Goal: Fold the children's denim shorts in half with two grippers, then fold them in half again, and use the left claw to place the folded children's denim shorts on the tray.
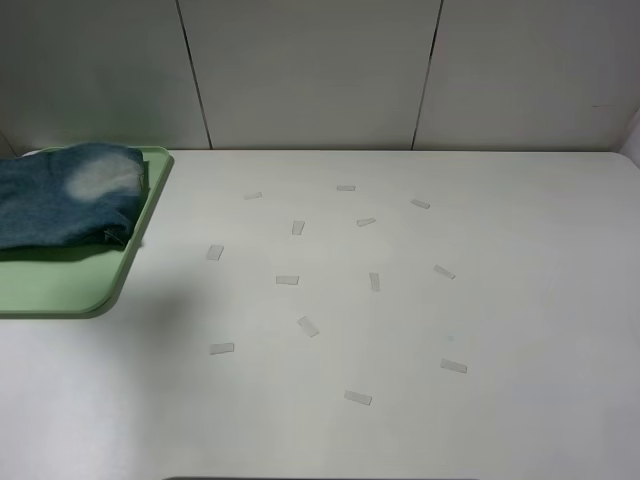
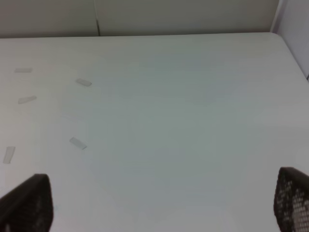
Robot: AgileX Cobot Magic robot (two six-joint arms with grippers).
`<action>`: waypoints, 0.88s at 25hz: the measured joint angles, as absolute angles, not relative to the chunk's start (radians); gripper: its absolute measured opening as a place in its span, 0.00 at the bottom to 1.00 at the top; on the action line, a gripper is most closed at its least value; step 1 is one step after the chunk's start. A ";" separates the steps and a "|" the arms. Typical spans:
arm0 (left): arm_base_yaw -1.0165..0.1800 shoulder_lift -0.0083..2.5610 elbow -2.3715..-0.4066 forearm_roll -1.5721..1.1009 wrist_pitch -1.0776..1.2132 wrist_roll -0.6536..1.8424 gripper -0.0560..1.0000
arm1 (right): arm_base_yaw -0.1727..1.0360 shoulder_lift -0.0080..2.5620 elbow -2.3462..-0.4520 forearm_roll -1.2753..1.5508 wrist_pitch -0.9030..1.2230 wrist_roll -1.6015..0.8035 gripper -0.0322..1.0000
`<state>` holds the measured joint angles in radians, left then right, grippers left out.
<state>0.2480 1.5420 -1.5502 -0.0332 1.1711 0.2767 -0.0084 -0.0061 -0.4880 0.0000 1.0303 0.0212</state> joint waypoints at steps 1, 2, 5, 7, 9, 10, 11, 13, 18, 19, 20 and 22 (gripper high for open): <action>0.248 1.512 -1.529 -0.037 1.171 0.277 0.99 | -0.008 -0.006 -0.488 0.000 1.030 0.021 0.70; 0.248 1.482 -1.507 -0.042 1.171 0.277 0.99 | -0.008 -0.006 -0.488 0.000 1.030 0.021 0.70; 0.248 1.397 -1.441 -0.054 1.172 0.277 0.99 | -0.008 -0.006 -0.488 0.000 1.030 0.021 0.70; 0.248 1.341 -1.395 -0.055 1.172 0.277 0.99 | -0.008 -0.006 -0.488 0.000 1.030 0.021 0.70; 0.248 1.282 -1.352 -0.059 1.172 0.277 0.99 | -0.008 -0.006 -0.488 0.000 1.030 0.021 0.70; 0.248 1.258 -1.331 -0.060 1.172 0.278 0.99 | -0.008 -0.006 -0.488 0.000 1.030 0.021 0.70; 0.248 1.230 -1.313 -0.061 1.172 0.278 0.99 | -0.008 -0.006 -0.488 0.000 1.030 0.021 0.70; 0.248 1.173 -1.274 -0.062 1.173 0.278 0.99 | -0.008 -0.006 -0.488 0.000 1.030 0.021 0.70; 0.248 1.038 -1.167 -0.063 1.173 0.277 0.99 | -0.008 -0.006 -0.488 0.000 1.030 0.021 0.70; 0.248 1.006 -1.143 -0.063 1.173 0.275 0.99 | -0.008 -0.006 -0.488 0.000 1.030 0.021 0.70; 0.248 0.975 -1.119 -0.064 1.173 0.275 0.99 | -0.008 -0.006 -0.488 0.000 1.030 0.021 0.70; 0.248 0.916 -1.080 -0.065 1.174 0.275 0.99 | -0.008 -0.006 -0.488 0.000 1.030 0.021 0.70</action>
<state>0.2480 0.9161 -1.0798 -0.0647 1.1739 0.2748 -0.0084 -0.0061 -0.4880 0.0000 1.0303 0.0212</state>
